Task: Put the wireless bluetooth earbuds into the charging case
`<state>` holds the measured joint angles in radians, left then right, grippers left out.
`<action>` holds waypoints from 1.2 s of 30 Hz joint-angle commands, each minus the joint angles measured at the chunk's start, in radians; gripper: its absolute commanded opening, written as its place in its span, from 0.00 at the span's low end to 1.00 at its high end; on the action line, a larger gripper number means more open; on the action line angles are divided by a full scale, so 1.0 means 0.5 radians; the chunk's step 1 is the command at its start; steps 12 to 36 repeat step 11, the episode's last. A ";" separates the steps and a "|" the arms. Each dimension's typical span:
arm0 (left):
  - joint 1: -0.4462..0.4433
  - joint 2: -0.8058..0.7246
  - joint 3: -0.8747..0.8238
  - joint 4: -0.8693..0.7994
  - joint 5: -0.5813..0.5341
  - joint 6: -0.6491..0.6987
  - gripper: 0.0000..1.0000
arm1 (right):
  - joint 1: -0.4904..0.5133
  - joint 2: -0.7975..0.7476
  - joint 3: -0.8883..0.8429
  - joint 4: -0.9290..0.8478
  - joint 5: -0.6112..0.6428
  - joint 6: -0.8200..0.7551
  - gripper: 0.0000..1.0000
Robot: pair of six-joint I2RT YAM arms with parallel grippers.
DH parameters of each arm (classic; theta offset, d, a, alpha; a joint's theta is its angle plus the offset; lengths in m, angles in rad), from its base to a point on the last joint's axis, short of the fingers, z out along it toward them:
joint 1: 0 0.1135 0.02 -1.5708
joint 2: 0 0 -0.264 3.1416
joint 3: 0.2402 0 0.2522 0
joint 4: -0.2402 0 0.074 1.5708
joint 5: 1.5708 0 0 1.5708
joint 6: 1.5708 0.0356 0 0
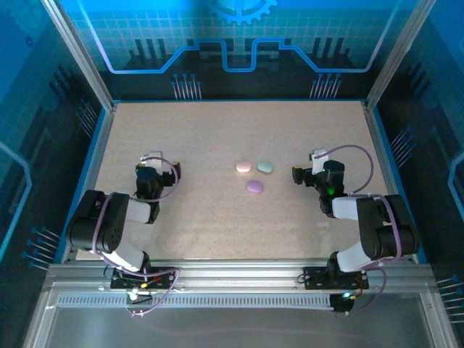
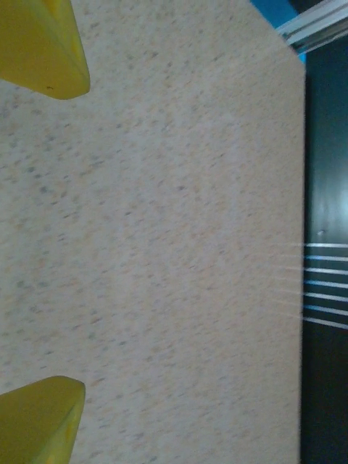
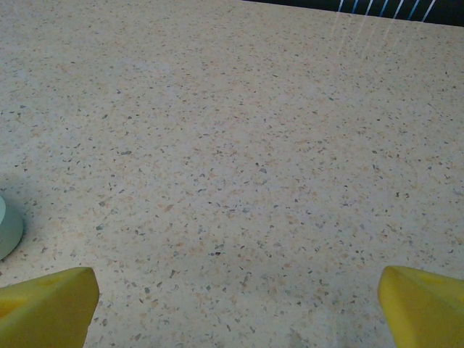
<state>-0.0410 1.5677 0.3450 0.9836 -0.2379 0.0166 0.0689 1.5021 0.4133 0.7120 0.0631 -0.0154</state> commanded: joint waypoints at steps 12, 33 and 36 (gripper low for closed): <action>0.009 -0.023 0.041 -0.038 -0.043 -0.061 0.99 | -0.014 0.006 0.042 0.079 0.006 0.013 1.00; 0.009 -0.023 0.041 -0.038 -0.043 -0.061 0.99 | -0.014 0.006 0.042 0.079 0.006 0.013 1.00; 0.009 -0.023 0.041 -0.038 -0.043 -0.061 0.99 | -0.014 0.006 0.042 0.079 0.006 0.013 1.00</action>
